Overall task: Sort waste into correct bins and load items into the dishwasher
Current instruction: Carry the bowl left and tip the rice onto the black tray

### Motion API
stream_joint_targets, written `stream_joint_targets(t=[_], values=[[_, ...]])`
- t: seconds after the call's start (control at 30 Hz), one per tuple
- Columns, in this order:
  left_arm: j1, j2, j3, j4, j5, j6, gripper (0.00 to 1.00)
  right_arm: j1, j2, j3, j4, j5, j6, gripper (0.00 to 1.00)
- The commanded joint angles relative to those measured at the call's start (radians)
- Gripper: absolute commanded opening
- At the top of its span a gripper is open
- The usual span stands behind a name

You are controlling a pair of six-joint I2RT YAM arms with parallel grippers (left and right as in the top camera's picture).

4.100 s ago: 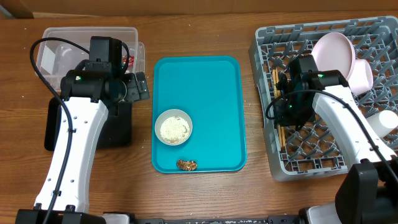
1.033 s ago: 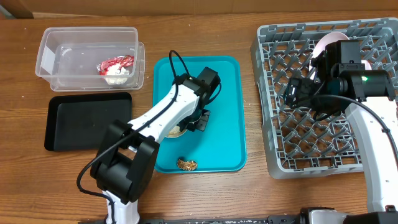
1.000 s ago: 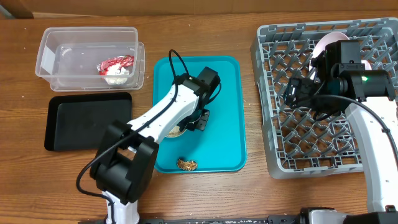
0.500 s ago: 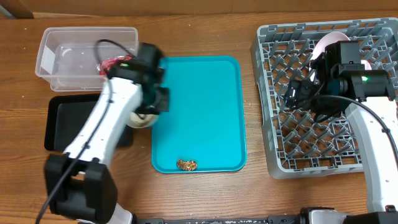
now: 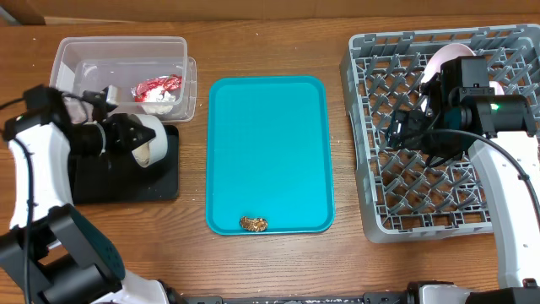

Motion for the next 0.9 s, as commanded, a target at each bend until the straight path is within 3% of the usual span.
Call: stream_joint_targets(t=[0.0, 0.37, 0.77, 0.87], values=[[0.098, 0.082, -0.050, 0.002, 0.261, 0.110, 0.04, -0.001, 0.002, -0.004, 0.002, -0.002, -0.003, 0.91], [0.283, 0.328, -0.056, -0.148, 0.597, 0.377, 0.04, -0.001, 0.002, -0.004, 0.001, -0.002, -0.003, 0.91], [0.285, 0.328, -0.056, -0.212, 0.704, 0.390, 0.04, -0.001, 0.002, -0.004, -0.002, -0.002, -0.003, 0.91], [0.285, 0.328, -0.056, -0.277, 0.736, 0.299, 0.04, -0.001, 0.002, -0.004, -0.001, -0.002, -0.003, 0.91]])
